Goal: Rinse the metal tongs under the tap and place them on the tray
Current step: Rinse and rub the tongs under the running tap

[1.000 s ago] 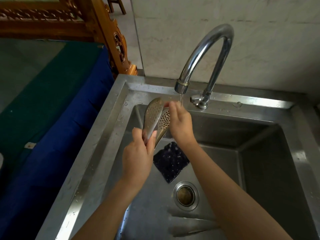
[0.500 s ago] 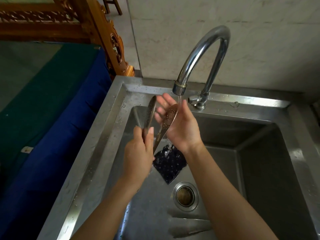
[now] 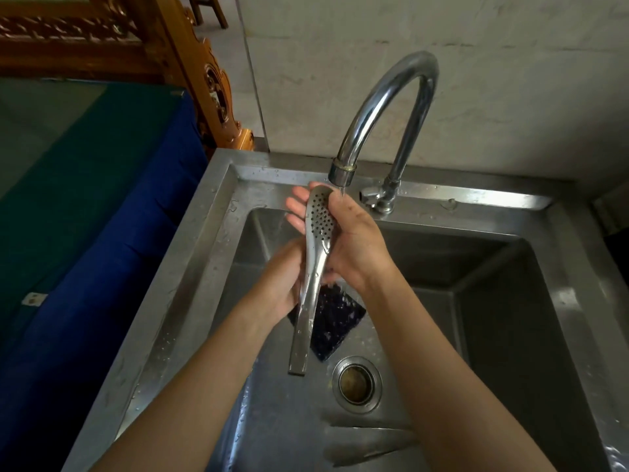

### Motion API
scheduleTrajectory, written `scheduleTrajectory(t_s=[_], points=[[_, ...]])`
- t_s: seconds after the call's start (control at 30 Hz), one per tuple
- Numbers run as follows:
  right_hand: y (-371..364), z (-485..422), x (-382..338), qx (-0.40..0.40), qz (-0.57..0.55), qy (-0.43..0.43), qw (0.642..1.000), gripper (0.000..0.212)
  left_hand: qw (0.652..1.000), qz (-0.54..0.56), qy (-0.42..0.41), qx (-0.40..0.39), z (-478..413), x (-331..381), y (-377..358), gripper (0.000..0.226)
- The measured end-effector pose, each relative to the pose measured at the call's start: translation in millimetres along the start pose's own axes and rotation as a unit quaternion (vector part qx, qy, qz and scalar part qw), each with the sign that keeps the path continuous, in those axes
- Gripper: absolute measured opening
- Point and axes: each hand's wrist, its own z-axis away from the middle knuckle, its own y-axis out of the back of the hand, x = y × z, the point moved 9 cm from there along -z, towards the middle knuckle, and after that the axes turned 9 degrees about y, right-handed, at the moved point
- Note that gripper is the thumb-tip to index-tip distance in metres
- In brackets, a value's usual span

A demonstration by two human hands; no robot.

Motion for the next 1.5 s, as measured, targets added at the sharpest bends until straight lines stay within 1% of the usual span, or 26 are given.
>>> scheduleTrajectory(t_s=[0.1, 0.13, 0.17, 0.23, 0.27, 0.33, 0.37, 0.4, 0.47, 0.57, 0.63, 0.73, 0.83, 0.9, 0.97, 1.03, 1.07, 1.13, 1.2, 1.23, 1.3, 1.33, 1.4, 1.43, 1.47, 1.5], points=[[8, -4, -12, 0.046, 0.028, 0.022, 0.998, 0.036, 0.982, 0.005, -0.176, 0.074, 11, 37, 14, 0.039], [11, -5, -16, 0.065, 0.047, 0.029, 0.996, 0.038, 0.972, 0.019, -0.221, 0.072, 16, 48, 12, 0.039], [14, -5, -20, 0.085, 0.082, 0.037, 0.992, 0.039, 0.969, 0.037, -0.240, 0.043, 17, 55, 5, 0.040], [13, -1, -22, 0.106, 0.174, 0.042, 0.978, 0.039, 0.978, 0.075, -0.195, -0.020, 11, 55, -16, 0.042], [11, 0, -23, 0.113, 0.233, 0.050, 0.965, 0.037, 0.984, 0.084, -0.156, -0.023, 9, 50, -25, 0.039], [6, -1, -34, 0.135, 0.397, 0.102, 0.902, 0.029, 0.990, 0.080, -0.117, -0.002, 4, 41, -35, 0.038], [1, -3, -43, 0.142, 0.457, 0.141, 0.867, 0.020, 0.990, 0.099, -0.101, -0.002, 0, 37, -39, 0.042], [-4, -5, -46, 0.136, 0.486, 0.163, 0.848, 0.013, 0.989, 0.130, -0.077, -0.008, -2, 34, -42, 0.042], [-13, -11, -43, 0.092, 0.523, 0.159, 0.832, 0.022, 0.983, 0.174, -0.050, -0.022, -3, 37, -46, 0.038], [-16, -11, -28, 0.025, 0.561, 0.102, 0.821, 0.042, 0.984, 0.175, -0.038, -0.015, -3, 49, -52, 0.045], [-15, -7, -24, 0.011, 0.563, 0.086, 0.822, 0.050, 0.984, 0.159, -0.078, -0.013, -3, 59, -53, 0.050], [-9, -8, -36, 0.024, 0.529, 0.105, 0.842, 0.045, 0.972, 0.218, -0.061, -0.053, 4, 63, -76, 0.055], [-4, -18, -48, 0.045, 0.529, 0.110, 0.840, 0.043, 0.958, 0.273, -0.072, -0.057, 2, 64, -79, 0.049], [4, -21, -53, 0.099, 0.516, 0.112, 0.843, 0.042, 0.969, 0.237, -0.061, -0.025, 2, 58, -72, 0.046], [12, -19, -58, 0.153, 0.515, 0.117, 0.835, 0.042, 0.982, 0.176, -0.060, 0.000, 6, 55, -69, 0.044], [18, -18, -59, 0.180, 0.523, 0.106, 0.826, 0.040, 0.993, 0.078, -0.074, 0.045, 8, 56, -67, 0.045], [21, -18, -59, 0.188, 0.515, 0.096, 0.831, 0.039, 0.992, 0.049, -0.095, 0.070, 10, 59, -68, 0.043], [25, -18, -59, 0.194, 0.494, 0.086, 0.843, 0.036, 0.984, 0.069, -0.129, 0.107, 15, 63, -68, 0.031], [21, -12, -62, 0.178, 0.477, 0.119, 0.852, 0.032, 0.977, 0.109, -0.136, 0.121, 15, 66, -63, 0.020], [15, -7, -66, 0.159, 0.485, 0.155, 0.846, 0.032, 0.978, 0.118, -0.135, 0.108, 13, 70, -61, 0.018], [1, 2, -69, 0.099, 0.520, 0.208, 0.823, 0.045, 0.978, 0.134, -0.134, 0.083, 9, 81, -55, 0.024], [-3, 6, -66, 0.068, 0.522, 0.218, 0.822, 0.054, 0.978, 0.133, -0.140, 0.082, 6, 85, -52, 0.025], [-1, 12, -59, 0.037, 0.493, 0.200, 0.846, 0.064, 0.977, 0.116, -0.162, 0.073, 1, 94, -49, 0.022], [3, 16, -56, 0.040, 0.481, 0.176, 0.858, 0.062, 0.977, 0.115, -0.165, 0.067, -4, 96, -49, 0.018], [9, 19, -52, 0.041, 0.471, 0.146, 0.869, 0.051, 0.976, 0.132, -0.159, 0.061, -9, 99, -48, 0.014], [15, 25, -46, 0.038, 0.465, 0.118, 0.877, 0.032, 0.974, 0.157, -0.154, 0.064, -15, 103, -44, 0.019]])
